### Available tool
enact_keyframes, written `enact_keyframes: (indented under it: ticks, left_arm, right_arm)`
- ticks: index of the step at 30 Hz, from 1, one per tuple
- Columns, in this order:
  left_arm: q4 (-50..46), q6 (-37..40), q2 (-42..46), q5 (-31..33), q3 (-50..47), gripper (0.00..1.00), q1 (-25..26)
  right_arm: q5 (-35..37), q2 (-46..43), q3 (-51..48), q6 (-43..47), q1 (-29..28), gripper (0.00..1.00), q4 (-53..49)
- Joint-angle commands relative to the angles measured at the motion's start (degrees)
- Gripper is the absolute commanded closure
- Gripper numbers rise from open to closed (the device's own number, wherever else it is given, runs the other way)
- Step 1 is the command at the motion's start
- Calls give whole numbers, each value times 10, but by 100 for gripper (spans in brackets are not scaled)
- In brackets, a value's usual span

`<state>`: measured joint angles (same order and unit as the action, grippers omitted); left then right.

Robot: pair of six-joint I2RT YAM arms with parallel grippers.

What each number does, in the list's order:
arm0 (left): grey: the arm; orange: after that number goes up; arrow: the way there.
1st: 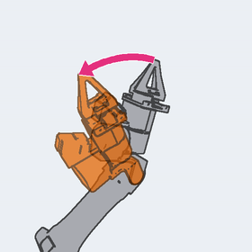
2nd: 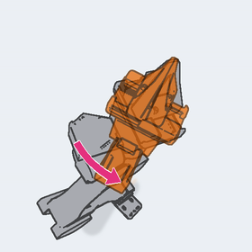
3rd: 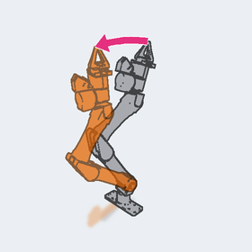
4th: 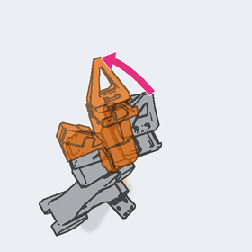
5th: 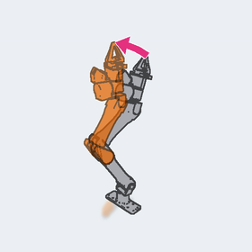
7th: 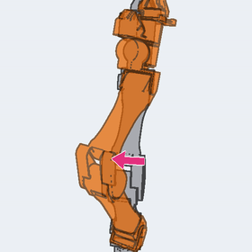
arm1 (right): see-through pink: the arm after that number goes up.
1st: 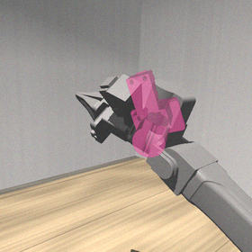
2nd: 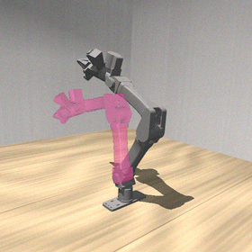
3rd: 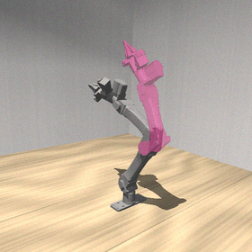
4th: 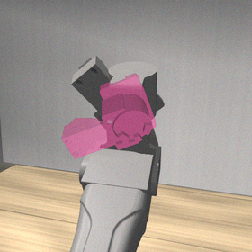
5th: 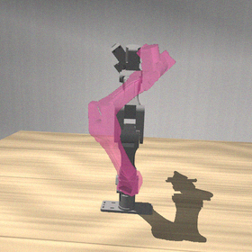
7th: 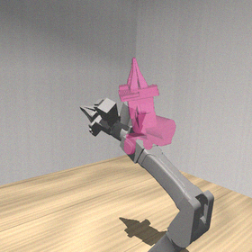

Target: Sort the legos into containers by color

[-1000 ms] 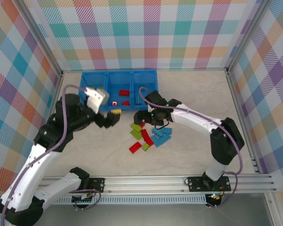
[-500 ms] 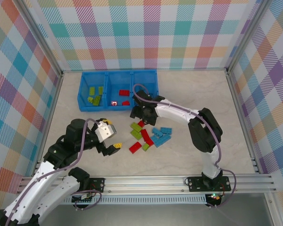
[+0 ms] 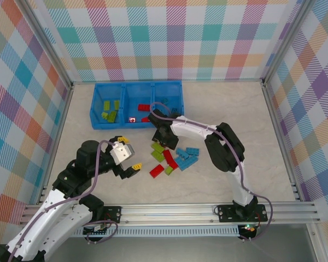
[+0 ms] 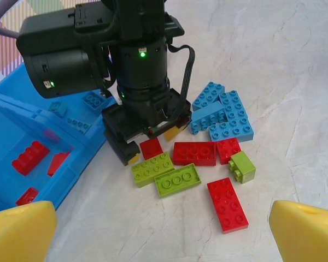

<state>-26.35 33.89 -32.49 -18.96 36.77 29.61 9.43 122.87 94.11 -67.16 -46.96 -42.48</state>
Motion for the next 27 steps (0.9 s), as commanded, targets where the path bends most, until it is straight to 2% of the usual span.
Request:
enact_keyframes:
  ticks: [1,4,8,12,14,17,19,21,24,27]
  left_arm:
    - [20,-3,5,3,-6,0,5]
    - [22,-3,6,2,-6,0,5]
    - [18,7,11,-5,-7,0,5]
    - [-4,69,43,-69,-19,0,5]
    - [-2,95,69,-95,-36,0,5]
    - [-6,142,107,-121,-57,0,5]
    - [-14,185,123,-141,-74,0,5]
    - [-16,190,117,-146,-78,0,5]
    - [-32,204,86,-152,-69,0,5]
    - [-42,210,67,-134,-62,0,5]
  right_arm:
    - [6,13,11,-16,-3,42,-17]
    - [5,16,7,-13,-3,55,-9]
    - [9,10,2,-3,-3,67,-3]
    - [36,-34,-23,31,-5,75,28]
    - [46,-69,-43,74,-8,77,66]
    - [46,-132,-80,186,-24,78,166]
    - [18,-163,-100,280,-36,82,259]
    - [-13,-172,-92,341,-43,84,313]
    - [-16,-138,-16,412,-49,87,303]
    - [27,-68,90,476,-49,87,260]
